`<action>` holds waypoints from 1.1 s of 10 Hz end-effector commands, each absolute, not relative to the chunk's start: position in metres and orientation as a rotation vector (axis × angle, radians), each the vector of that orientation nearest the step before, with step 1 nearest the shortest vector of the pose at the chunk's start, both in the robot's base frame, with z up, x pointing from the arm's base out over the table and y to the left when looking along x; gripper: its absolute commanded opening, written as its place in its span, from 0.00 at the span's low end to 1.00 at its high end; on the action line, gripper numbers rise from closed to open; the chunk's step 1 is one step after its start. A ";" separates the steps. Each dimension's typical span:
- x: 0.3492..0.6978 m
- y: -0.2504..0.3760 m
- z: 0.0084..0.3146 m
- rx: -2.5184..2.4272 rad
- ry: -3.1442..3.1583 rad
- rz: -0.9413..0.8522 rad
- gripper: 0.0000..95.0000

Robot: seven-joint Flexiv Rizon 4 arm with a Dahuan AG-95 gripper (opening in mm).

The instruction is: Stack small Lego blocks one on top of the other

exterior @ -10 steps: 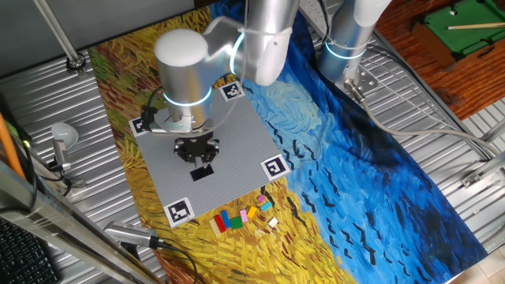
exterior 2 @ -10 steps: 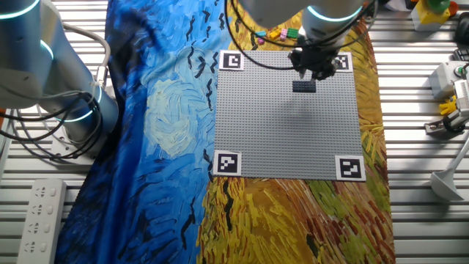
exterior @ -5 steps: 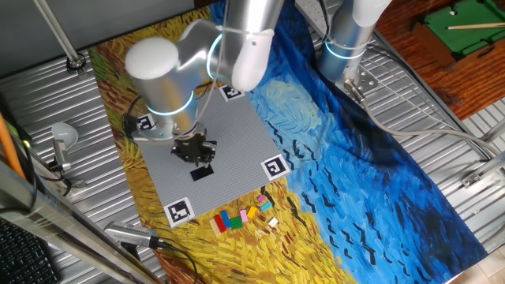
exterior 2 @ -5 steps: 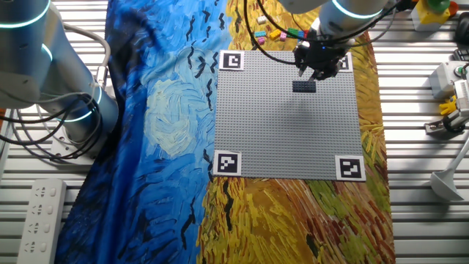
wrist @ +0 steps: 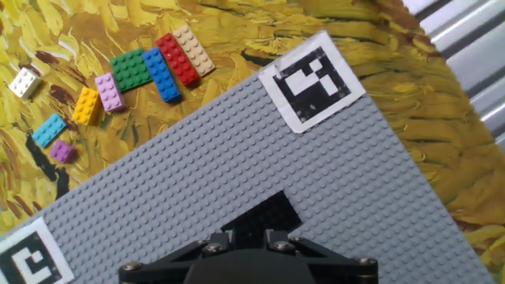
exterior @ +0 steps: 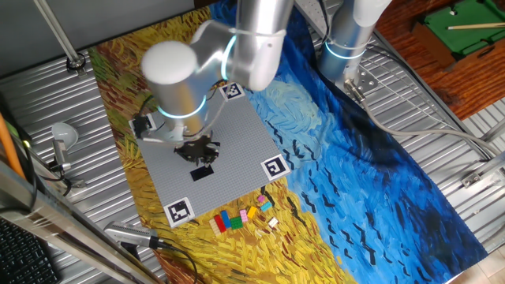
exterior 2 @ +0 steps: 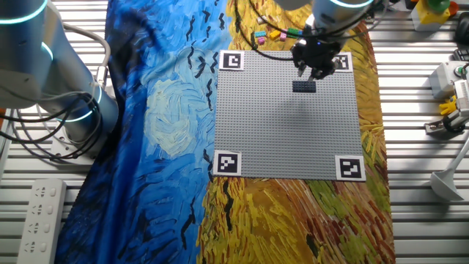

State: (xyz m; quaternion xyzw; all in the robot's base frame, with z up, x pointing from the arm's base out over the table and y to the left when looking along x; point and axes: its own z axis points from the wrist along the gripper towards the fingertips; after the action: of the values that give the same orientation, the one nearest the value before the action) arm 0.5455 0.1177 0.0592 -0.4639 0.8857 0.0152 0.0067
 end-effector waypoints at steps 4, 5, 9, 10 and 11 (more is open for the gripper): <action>0.547 0.117 0.059 -1.210 2.851 -0.044 0.20; 0.547 0.117 0.059 -1.209 2.854 -0.042 0.20; 0.548 0.120 0.056 -1.160 2.872 -0.036 0.20; 0.555 0.130 0.042 -1.142 2.878 -0.034 0.20; 0.558 0.132 0.036 -1.147 2.875 -0.033 0.20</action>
State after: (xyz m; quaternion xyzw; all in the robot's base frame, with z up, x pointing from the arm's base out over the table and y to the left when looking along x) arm 0.5597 0.1307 0.0317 -0.3695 0.9288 -0.0123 0.0251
